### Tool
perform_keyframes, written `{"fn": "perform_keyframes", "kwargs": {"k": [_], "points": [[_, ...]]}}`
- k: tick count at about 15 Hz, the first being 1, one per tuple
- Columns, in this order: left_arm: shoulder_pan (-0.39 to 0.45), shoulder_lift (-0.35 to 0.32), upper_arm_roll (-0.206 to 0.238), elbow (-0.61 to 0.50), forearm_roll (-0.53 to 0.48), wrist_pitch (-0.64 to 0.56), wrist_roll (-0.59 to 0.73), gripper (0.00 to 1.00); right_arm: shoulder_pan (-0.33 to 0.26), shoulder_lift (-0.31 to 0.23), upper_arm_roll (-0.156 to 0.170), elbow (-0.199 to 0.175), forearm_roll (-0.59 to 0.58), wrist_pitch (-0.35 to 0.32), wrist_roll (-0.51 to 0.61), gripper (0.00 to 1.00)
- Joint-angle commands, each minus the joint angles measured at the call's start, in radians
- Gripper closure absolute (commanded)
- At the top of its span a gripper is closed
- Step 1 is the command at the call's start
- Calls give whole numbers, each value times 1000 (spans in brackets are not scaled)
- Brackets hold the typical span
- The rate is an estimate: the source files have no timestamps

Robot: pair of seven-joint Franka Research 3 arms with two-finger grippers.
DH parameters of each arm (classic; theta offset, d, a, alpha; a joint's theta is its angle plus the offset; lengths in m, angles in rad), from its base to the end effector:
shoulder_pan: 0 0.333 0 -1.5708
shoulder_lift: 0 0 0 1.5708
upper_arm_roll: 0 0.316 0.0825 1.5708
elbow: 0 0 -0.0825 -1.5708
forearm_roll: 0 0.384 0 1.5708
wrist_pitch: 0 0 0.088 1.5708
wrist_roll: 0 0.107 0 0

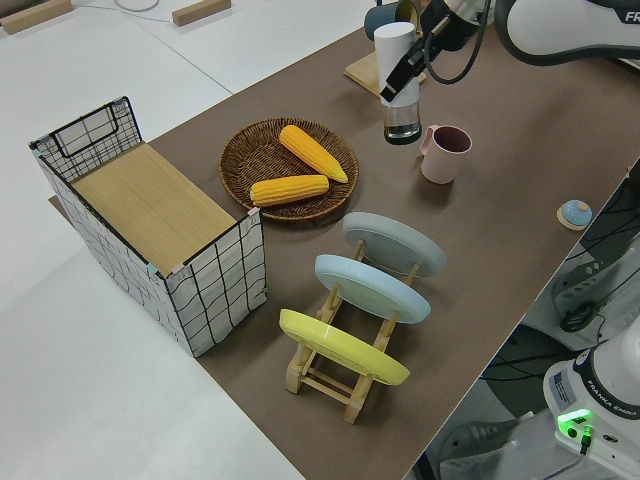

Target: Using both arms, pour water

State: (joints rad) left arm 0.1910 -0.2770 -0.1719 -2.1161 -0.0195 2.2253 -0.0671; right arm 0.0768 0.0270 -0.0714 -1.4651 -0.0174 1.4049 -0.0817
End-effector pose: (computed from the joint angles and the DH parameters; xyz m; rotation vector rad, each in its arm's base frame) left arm 0.5079 0.0013 0.5690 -3.0607 -0.1416 -0.5939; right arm 0.5457 0.0015 0.6449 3.1199 0.1325 -0.1372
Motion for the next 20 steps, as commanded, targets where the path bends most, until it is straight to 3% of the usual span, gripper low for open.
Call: {"fn": "perform_keyframes", "kwargs": {"k": [1, 4, 6, 8, 11, 20], "points": [[82, 140, 12, 233, 18, -13, 119, 1000, -2, -12, -1, -12, 19, -1, -15, 9], [119, 203, 46, 329, 13, -13, 200, 1000, -2, -12, -1, -12, 19, -1, -15, 9], [117, 251, 97, 417, -3, -15, 263, 1000, -3, -12, -1, -12, 19, -1, -15, 9], [119, 294, 138, 464, -68, -12, 326, 1000, -3, -12, -2, -12, 19, -1, -15, 9], [133, 358, 216, 528, -251, -3, 487, 1000, -2, -12, -2, -12, 19, -1, -15, 9], [241, 508, 233, 573, -491, 117, 782, 1000, -3, -12, -2, -12, 19, -1, -15, 9]]}}
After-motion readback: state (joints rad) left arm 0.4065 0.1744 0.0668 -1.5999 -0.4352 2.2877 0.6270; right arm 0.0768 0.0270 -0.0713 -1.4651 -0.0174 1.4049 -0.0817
